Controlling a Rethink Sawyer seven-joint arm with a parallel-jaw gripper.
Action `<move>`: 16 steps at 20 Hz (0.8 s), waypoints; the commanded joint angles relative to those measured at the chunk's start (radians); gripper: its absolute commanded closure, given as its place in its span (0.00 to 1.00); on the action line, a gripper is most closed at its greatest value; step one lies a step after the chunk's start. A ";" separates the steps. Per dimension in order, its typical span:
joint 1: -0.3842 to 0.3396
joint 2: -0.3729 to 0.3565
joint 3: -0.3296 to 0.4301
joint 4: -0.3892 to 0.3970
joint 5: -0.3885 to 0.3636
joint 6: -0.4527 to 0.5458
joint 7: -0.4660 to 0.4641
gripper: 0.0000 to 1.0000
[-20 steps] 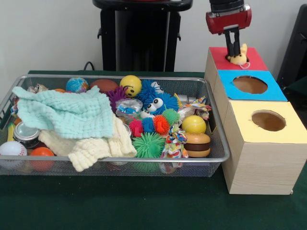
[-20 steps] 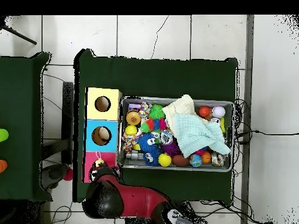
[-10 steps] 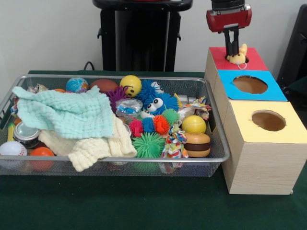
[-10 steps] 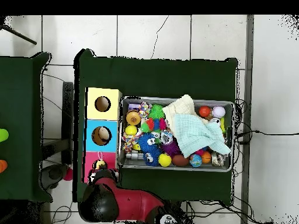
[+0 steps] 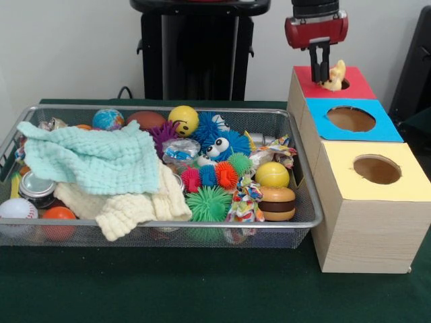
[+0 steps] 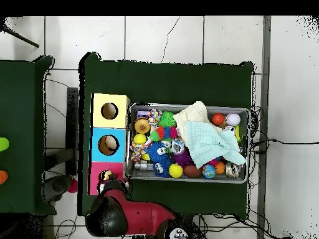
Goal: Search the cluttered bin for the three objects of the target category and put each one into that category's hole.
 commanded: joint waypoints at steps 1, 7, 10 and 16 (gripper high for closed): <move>-0.025 0.186 -0.008 -0.122 -0.097 -0.166 0.164 1.00; -0.034 0.224 0.004 -0.131 -0.128 -0.192 0.206 1.00; -0.030 0.222 0.001 -0.136 -0.138 -0.186 0.208 1.00; -0.026 0.211 -0.001 -0.139 -0.141 -0.164 0.209 1.00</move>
